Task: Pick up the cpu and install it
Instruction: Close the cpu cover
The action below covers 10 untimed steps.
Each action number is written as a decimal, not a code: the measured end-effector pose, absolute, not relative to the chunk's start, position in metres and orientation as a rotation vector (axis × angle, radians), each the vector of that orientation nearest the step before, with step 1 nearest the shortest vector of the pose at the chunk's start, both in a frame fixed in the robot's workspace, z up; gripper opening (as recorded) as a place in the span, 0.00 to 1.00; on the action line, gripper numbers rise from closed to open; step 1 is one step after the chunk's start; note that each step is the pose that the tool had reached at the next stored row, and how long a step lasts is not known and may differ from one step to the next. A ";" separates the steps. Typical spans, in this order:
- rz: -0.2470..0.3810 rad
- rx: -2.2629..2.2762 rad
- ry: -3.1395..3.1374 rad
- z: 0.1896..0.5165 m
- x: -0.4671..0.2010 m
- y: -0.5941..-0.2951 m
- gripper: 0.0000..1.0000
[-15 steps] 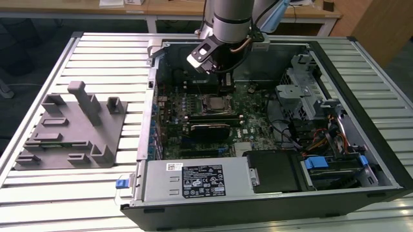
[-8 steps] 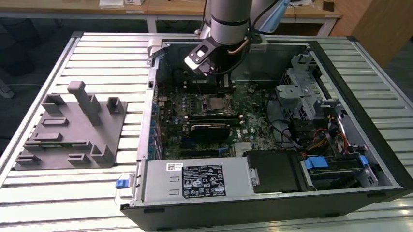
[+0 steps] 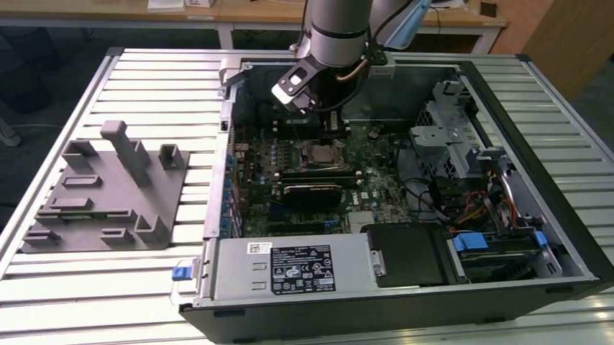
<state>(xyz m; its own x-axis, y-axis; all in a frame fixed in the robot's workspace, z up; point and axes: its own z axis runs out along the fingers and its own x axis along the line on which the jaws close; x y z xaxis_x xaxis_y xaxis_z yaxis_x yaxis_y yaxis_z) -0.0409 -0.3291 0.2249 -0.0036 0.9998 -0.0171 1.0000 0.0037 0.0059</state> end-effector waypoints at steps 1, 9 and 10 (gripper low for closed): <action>-0.012 2.198 2.222 0.225 -0.041 -0.329 0.11; -0.010 2.033 2.373 0.225 -0.041 -0.329 0.11; -0.010 2.012 2.391 0.225 -0.041 -0.329 0.11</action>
<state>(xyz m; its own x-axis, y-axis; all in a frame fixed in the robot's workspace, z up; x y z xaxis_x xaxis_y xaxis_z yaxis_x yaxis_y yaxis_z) -0.0409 -0.3291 0.2246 -0.1709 0.9851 -0.0170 0.9852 0.1711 0.0060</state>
